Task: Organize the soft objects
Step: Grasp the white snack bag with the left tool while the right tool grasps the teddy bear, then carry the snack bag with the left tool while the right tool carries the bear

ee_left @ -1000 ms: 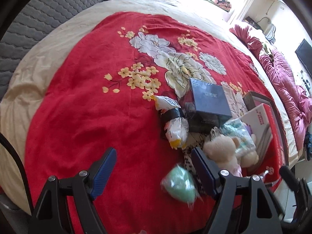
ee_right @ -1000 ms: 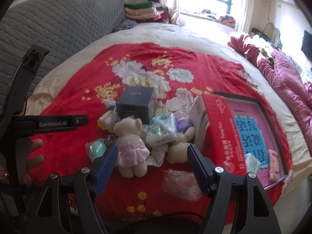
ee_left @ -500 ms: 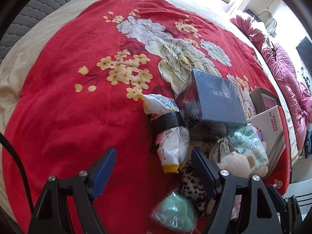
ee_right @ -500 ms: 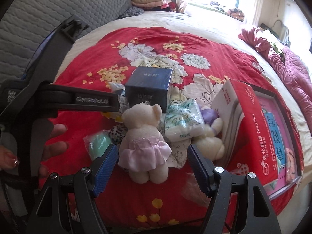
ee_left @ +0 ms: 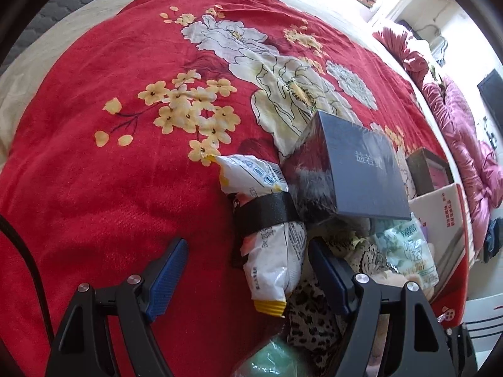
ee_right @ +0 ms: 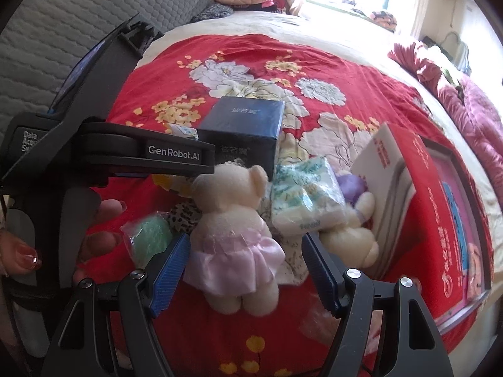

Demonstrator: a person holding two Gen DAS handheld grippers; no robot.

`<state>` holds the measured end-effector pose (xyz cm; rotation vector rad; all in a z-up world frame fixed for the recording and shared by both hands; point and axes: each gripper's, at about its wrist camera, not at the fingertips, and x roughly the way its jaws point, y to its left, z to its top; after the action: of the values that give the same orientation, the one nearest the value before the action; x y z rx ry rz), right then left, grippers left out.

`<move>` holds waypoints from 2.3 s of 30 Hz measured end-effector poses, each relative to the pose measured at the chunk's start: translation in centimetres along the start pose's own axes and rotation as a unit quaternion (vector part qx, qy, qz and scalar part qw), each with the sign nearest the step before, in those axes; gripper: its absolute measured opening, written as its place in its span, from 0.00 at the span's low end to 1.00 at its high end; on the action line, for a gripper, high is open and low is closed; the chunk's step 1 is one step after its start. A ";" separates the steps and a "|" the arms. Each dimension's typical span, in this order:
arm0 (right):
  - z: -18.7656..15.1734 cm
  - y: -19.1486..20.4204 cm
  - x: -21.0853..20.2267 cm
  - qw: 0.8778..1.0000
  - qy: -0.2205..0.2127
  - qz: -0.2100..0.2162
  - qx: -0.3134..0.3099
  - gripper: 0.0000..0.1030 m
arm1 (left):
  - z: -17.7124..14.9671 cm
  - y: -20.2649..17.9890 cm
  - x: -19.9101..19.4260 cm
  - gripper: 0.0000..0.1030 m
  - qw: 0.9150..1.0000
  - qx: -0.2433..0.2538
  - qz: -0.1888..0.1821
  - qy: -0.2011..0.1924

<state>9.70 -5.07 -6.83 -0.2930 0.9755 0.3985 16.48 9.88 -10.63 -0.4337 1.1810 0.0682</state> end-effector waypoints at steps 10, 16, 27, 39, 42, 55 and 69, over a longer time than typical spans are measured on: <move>-0.1 -0.1 1.2 1.000 0.001 0.011 0.004 0.64 | -0.3 -0.4 0.6 0.73 1.000 0.019 0.015 -0.010; -0.3 -0.9 1.0 0.999 0.002 0.039 0.026 0.52 | -0.3 0.0 0.6 0.59 1.000 0.014 0.022 -0.018; -0.3 -2.5 -0.4 0.996 -0.020 0.059 0.067 0.48 | -0.8 1.2 -0.4 0.39 0.999 0.011 -0.001 -0.032; -0.2 -3.3 -1.9 0.994 -0.039 0.055 0.084 0.48 | -3.0 0.2 -3.9 0.39 0.997 0.040 0.028 -0.056; -0.3 -3.6 -2.5 0.993 -0.044 0.056 0.090 0.48 | -3.7 -0.6 -4.9 0.39 0.995 0.057 0.041 -0.064; -0.6 -4.7 -6.5 0.990 -0.078 0.055 0.106 0.47 | -6.0 -2.3 -9.2 0.39 0.992 0.070 0.046 -0.093; -0.4 -7.0 -9.9 0.982 -0.113 0.056 0.137 0.47 | -6.8 -1.0 -14.1 0.39 0.989 0.055 0.058 -0.122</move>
<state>7.60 -13.41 1.78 0.0576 0.8126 0.3862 5.36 8.94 0.32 -0.2508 0.9620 0.1526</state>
